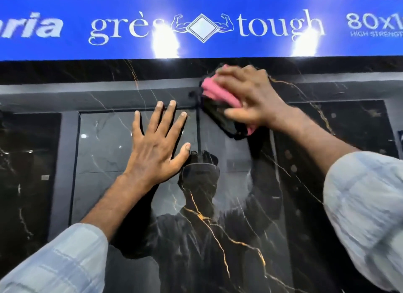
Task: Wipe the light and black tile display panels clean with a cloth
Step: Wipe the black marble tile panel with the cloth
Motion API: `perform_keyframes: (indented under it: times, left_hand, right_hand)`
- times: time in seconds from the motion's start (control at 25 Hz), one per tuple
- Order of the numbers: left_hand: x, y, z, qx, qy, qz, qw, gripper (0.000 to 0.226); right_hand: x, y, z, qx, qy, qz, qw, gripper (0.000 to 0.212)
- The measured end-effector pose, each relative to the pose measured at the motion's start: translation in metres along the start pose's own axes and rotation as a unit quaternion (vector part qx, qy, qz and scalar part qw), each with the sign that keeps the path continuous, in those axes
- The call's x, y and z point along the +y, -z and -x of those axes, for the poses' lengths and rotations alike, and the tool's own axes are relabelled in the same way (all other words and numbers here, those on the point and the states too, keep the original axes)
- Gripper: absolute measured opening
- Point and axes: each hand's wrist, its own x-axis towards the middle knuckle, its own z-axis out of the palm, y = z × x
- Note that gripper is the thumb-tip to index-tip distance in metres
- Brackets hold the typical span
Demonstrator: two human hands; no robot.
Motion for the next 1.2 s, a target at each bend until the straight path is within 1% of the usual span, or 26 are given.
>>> perform_keyframes:
  times: [0.04, 0.08, 0.12, 0.2, 0.24, 0.28, 0.36, 0.4, 0.44, 0.48, 0.52, 0.56, 0.68, 0.72, 0.76, 0.8, 0.84, 0.88, 0.92, 0.96, 1.0, 1.04, 1.08, 1.12, 1.16, 1.2]
  left_hand:
    - [0.0, 0.0, 0.0, -0.003, 0.002, 0.0, 1.0, 0.073]
    - [-0.001, 0.0, -0.001, -0.006, 0.004, 0.003, 1.0, 0.074]
    - [-0.001, 0.0, -0.001, -0.01, 0.005, 0.007, 1.0, 0.074]
    - [-0.004, 0.003, -0.001, -0.014, 0.003, 0.024, 1.0, 0.074]
    - [-0.006, 0.006, -0.001, -0.014, -0.004, 0.033, 0.999, 0.074]
    - [-0.01, 0.011, 0.0, -0.01, -0.014, 0.037, 0.999, 0.073]
    - [-0.017, 0.019, 0.001, 0.004, -0.026, 0.04, 0.999, 0.07]
    - [-0.024, 0.023, 0.002, 0.008, -0.018, 0.041, 0.999, 0.071]
    - [-0.032, 0.026, 0.005, 0.006, -0.006, 0.04, 0.999, 0.072]
    - [-0.04, 0.027, 0.007, -0.001, 0.006, 0.034, 0.999, 0.073]
    - [-0.049, 0.028, 0.012, -0.01, 0.016, 0.024, 1.0, 0.074]
    - [-0.057, 0.029, 0.016, -0.021, 0.02, 0.013, 0.999, 0.075]
    - [-0.076, 0.032, 0.031, -0.036, 0.013, 0.001, 0.999, 0.074]
    - [-0.079, 0.031, 0.034, -0.036, 0.011, -0.001, 0.999, 0.073]
    - [-0.08, 0.029, 0.036, -0.034, 0.008, -0.002, 0.999, 0.073]
    - [-0.081, 0.026, 0.038, -0.029, 0.008, -0.004, 1.0, 0.073]
    - [-0.081, 0.023, 0.038, -0.023, 0.008, -0.008, 1.0, 0.073]
    - [-0.08, 0.021, 0.039, -0.019, 0.007, -0.012, 1.0, 0.072]
    - [-0.08, 0.019, 0.04, -0.014, 0.005, -0.014, 1.0, 0.072]
    - [-0.079, 0.018, 0.04, -0.009, 0.003, -0.015, 1.0, 0.072]
    - [-0.079, 0.017, 0.04, -0.005, 0.005, -0.016, 1.0, 0.072]
    - [-0.079, 0.016, 0.039, -0.004, 0.006, -0.018, 1.0, 0.072]
    - [-0.078, 0.016, 0.04, -0.004, 0.006, -0.019, 1.0, 0.072]
    - [-0.078, 0.016, 0.04, -0.002, 0.006, -0.019, 1.0, 0.072]
    - [-0.078, 0.016, 0.04, 0.002, 0.006, -0.018, 1.0, 0.072]
    - [-0.078, 0.016, 0.041, 0.001, 0.007, -0.015, 1.0, 0.072]
  right_hand:
    - [0.002, 0.0, -0.01, 0.03, -0.114, -0.017, 0.993, 0.078]
    - [-0.005, -0.002, -0.02, 0.041, -0.169, -0.006, 0.985, 0.08]
    - [-0.019, -0.008, -0.029, 0.034, -0.132, 0.016, 0.991, 0.082]
    - [-0.034, -0.016, -0.033, 0.002, 0.044, 0.019, 0.999, 0.08]
    - [-0.026, -0.016, -0.036, -0.001, 0.083, 0.018, 0.996, 0.076]
    - [-0.015, -0.015, -0.039, 0.017, 0.042, 0.0, 0.999, 0.073]
    - [-0.009, -0.014, -0.046, 0.074, -0.143, -0.044, 0.986, 0.069]
    - [-0.017, -0.017, -0.052, 0.077, -0.163, -0.031, 0.983, 0.069]
    - [-0.03, -0.025, -0.057, 0.064, -0.094, -0.003, 0.994, 0.072]
    - [-0.04, -0.029, -0.057, 0.043, 0.007, 0.012, 0.999, 0.074]
    - [-0.041, -0.028, -0.058, 0.024, 0.075, 0.015, 0.997, 0.074]
    - [-0.033, -0.025, -0.061, 0.014, 0.088, 0.009, 0.996, 0.074]
    - [-0.024, -0.018, -0.068, 0.073, -0.103, -0.024, 0.992, 0.072]
    - [-0.034, -0.022, -0.072, 0.071, -0.109, -0.003, 0.992, 0.073]
    - [-0.049, -0.027, -0.076, 0.054, -0.046, 0.014, 0.997, 0.073]
    - [-0.06, -0.029, -0.076, 0.034, 0.052, 0.028, 0.998, 0.074]
    - [-0.061, -0.029, -0.078, 0.005, 0.121, 0.038, 0.992, 0.074]
    - [-0.054, -0.027, -0.081, -0.012, 0.134, 0.033, 0.99, 0.074]
    - [-0.049, -0.025, -0.083, -0.001, 0.069, 0.015, 0.997, 0.072]
    - [-0.046, -0.023, -0.086, 0.031, -0.031, -0.007, 0.999, 0.07]
    - [-0.05, -0.023, -0.087, 0.058, -0.113, -0.013, 0.992, 0.07]
    - [-0.06, -0.027, -0.09, 0.052, -0.123, 0.009, 0.991, 0.073]
    - [-0.074, -0.034, -0.089, 0.026, -0.062, 0.026, 0.997, 0.076]
    - [-0.084, -0.037, -0.087, 0.003, 0.026, 0.038, 0.999, 0.076]
    - [-0.084, -0.036, -0.088, -0.015, 0.086, 0.038, 0.995, 0.075]
    - [-0.079, -0.033, -0.089, -0.019, 0.089, 0.027, 0.995, 0.073]
